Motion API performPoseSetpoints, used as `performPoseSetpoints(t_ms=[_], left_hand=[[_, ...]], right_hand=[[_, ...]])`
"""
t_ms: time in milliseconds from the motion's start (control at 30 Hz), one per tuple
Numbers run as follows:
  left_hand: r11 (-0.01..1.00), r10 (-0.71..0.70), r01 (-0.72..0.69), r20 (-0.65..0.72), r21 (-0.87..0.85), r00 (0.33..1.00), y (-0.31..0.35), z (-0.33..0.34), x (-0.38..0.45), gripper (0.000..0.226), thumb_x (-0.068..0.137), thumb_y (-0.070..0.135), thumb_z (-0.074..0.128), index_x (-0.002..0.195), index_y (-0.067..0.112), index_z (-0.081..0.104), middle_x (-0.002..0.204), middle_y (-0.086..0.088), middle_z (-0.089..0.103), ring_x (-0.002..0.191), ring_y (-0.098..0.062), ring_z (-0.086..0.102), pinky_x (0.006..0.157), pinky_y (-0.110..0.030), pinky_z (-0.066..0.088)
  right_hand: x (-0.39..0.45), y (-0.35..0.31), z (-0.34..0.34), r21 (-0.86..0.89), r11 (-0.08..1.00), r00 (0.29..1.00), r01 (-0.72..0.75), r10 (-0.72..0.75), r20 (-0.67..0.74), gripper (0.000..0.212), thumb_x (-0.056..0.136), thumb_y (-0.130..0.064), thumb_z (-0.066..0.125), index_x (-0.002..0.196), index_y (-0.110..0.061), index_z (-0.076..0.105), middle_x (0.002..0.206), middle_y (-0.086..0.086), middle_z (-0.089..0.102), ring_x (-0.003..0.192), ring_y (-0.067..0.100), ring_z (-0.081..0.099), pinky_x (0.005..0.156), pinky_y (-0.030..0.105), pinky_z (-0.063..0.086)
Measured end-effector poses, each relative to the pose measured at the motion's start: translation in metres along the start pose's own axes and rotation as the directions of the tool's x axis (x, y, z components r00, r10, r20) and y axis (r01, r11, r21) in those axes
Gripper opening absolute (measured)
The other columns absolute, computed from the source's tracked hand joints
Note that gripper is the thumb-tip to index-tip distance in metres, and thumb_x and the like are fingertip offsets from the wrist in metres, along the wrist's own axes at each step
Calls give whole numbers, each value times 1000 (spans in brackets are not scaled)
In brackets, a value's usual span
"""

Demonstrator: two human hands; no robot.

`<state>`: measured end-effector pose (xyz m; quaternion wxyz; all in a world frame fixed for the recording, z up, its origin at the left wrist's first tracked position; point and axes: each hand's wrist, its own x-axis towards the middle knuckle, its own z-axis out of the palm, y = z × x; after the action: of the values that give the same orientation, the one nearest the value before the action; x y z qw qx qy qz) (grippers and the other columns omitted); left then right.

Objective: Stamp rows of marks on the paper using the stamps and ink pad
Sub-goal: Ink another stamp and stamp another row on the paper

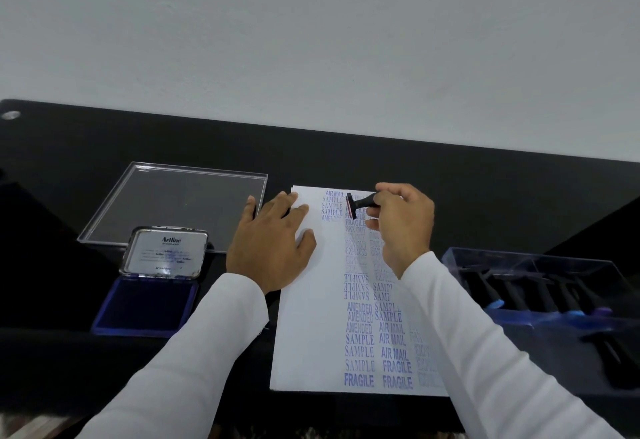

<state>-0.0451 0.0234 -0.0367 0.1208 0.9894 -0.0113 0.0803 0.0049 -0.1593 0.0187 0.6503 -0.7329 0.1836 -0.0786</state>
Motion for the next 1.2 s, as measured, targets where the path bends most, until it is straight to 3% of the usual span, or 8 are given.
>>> performPoseSetpoints(t_ms=[767,1200], left_hand=[[1000,5,-5,-1,2,1000,0,0,-1,64,95,56,26,146,26,49,159,4,38,149,-18,31,125,-52,9],[999,-25,26,23,-40,999,0,-3,2,64,91,57,30,144,28,51,158,6,39,148,-16,31,125,-52,9]], right_hand=[[2,5,-3,29,999,998,-44,45,-33,18,93,-8,58,95,-19,72,93,2,70,77,19,71,63,31,62],[1,3,-2,20,999,999,-48,48,-15,19,92,-7,58,95,-21,71,94,0,70,77,17,71,60,27,60]])
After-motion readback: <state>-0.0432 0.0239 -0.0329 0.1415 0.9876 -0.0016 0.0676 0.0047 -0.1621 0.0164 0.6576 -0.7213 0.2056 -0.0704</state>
